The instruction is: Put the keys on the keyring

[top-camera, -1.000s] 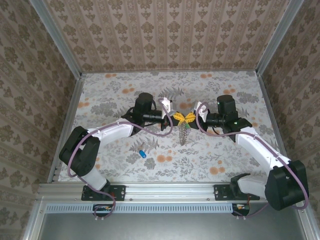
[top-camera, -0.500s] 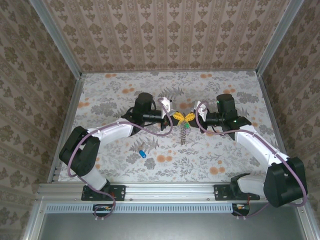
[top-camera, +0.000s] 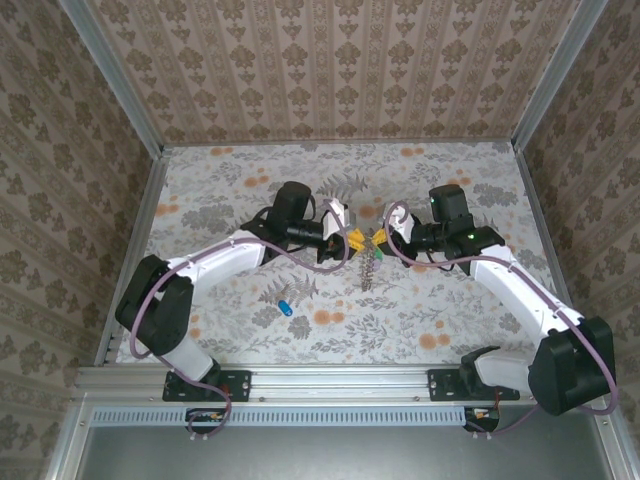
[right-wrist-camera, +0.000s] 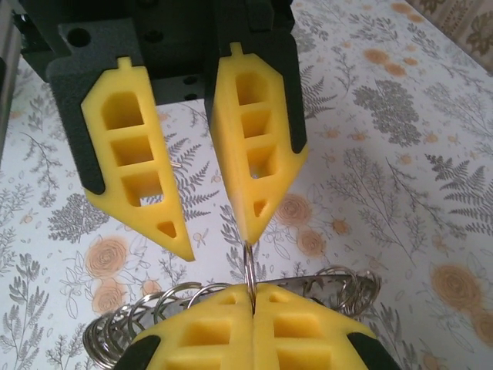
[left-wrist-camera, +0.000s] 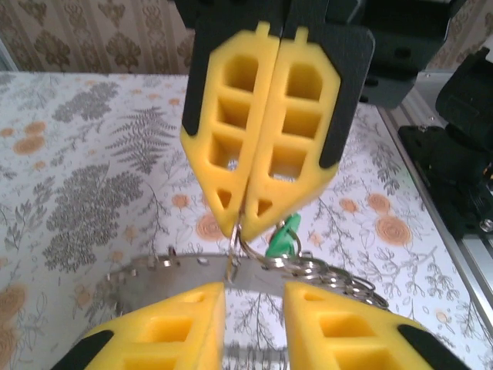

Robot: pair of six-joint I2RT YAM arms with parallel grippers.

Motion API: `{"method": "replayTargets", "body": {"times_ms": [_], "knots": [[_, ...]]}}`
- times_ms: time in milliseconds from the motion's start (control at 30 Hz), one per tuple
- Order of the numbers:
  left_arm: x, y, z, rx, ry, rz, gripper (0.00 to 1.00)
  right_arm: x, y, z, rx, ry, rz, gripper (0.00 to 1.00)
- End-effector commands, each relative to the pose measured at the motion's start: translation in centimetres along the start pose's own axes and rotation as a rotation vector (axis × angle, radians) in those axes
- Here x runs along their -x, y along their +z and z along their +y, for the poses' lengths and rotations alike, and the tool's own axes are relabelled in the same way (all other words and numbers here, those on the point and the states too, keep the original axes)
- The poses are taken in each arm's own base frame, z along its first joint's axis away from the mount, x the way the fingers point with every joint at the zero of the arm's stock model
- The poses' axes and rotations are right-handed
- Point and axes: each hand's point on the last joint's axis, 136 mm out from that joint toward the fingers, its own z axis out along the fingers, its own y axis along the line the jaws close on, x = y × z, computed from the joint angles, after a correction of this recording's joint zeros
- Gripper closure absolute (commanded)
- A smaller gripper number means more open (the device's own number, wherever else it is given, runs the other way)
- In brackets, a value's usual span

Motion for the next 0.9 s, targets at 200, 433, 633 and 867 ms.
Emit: {"method": "replayTargets", "body": {"times_ms": [200, 433, 633, 867], "knots": [[2.1, -0.5, -0.8, -0.023, 0.072, 0.013, 0.68, 1.6, -1.0, 0.2, -0.031, -0.076, 0.028, 1.00], [2.6, 0.0, -0.5, -0.024, 0.080, -0.003, 0.67, 1.7, -1.0, 0.6, -0.012, -0.091, 0.027, 1.00], [2.8, 0.3, -0.1, -0.022, 0.088, -0.005, 0.67, 2.0, -0.9, 0.8, 0.000, -0.102, 0.016, 1.00], [2.4, 0.9, -0.5, -0.045, 0.087, 0.023, 0.68, 2.5, -1.0, 0.8, -0.005, -0.107, -0.003, 1.00]]}}
